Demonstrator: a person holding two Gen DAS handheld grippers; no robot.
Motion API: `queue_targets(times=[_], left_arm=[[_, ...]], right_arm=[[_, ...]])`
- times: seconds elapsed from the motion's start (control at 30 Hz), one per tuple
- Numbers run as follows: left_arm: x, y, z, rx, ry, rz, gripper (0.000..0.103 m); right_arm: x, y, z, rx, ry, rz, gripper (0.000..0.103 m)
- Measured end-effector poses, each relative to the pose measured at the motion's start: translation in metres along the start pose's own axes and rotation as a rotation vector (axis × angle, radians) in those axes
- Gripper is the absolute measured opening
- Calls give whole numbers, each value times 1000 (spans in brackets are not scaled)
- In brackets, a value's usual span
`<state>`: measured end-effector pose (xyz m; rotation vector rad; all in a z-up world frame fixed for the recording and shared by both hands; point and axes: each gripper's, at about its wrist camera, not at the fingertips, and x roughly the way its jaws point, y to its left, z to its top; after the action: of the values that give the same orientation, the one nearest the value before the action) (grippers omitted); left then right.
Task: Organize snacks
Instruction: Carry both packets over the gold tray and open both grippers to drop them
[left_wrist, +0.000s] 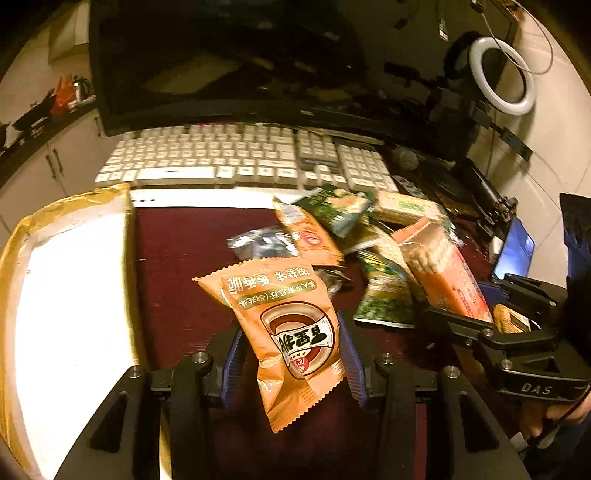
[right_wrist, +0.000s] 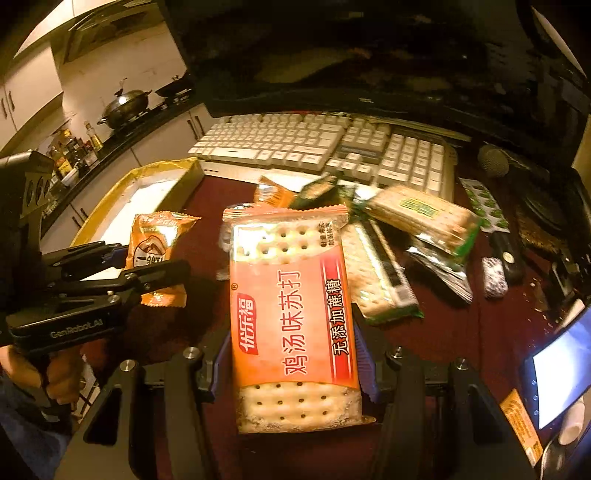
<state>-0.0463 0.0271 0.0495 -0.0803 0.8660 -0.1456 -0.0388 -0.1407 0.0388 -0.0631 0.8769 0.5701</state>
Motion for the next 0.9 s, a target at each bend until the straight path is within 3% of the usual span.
queue_targets(times=[0.67,0.9], left_arm=[[-41,86,-8,-123,-101,174,50],[-50,131,-3,-167,-75,216,50]], right_arm=[[28,89,48,-116,40,118,54],[47,120,79,-128,69,164,54]])
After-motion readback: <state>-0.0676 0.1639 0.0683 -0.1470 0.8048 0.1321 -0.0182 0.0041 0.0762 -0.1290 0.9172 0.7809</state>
